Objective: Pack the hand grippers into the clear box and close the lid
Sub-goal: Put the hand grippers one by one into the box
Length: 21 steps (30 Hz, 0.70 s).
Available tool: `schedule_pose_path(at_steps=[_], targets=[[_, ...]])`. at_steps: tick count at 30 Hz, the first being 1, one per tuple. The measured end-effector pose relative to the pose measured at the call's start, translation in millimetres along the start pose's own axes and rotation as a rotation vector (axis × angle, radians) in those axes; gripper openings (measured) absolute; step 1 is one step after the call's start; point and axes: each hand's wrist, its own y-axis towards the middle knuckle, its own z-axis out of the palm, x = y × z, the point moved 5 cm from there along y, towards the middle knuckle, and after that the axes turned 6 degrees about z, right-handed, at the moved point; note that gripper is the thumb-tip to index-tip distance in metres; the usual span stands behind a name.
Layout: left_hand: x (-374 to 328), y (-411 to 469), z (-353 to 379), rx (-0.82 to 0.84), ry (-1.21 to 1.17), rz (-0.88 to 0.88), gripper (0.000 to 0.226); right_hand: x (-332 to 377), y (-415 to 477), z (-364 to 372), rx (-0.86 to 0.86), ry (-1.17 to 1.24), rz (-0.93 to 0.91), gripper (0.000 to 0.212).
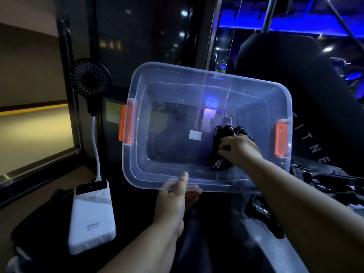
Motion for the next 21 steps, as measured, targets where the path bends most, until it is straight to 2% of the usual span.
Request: schedule_pose_path(at_steps=[5,10,12,16,19,21], targets=[[0.9,-1.5,-1.2,0.000,0.011,-0.010,0.023,-12.8,-29.0,-27.1,-0.087,0.101,0.020,0.014],[1.4,-2.8,-1.2,0.006,0.010,-0.005,0.022,-36.5,-95.0,-59.1,-0.393,0.365,0.133,0.007],[1.6,-3.1,-0.9,0.012,0.011,0.002,0.021,-47.6,-127.6,-65.1,-0.454,0.416,0.158,0.008],[2.4,-4.2,-0.2,0.018,0.012,0.009,0.020,-69.9,-163.4,-59.9,-0.337,0.416,0.254,0.015],[3.3,-4.0,0.0,0.021,0.013,0.006,0.019,-83.3,-169.1,-45.3,-0.096,0.342,0.361,0.013],[4.1,-3.2,-1.1,0.021,0.012,0.005,0.019,-86.4,-174.0,-35.6,-0.009,0.250,0.361,0.007]])
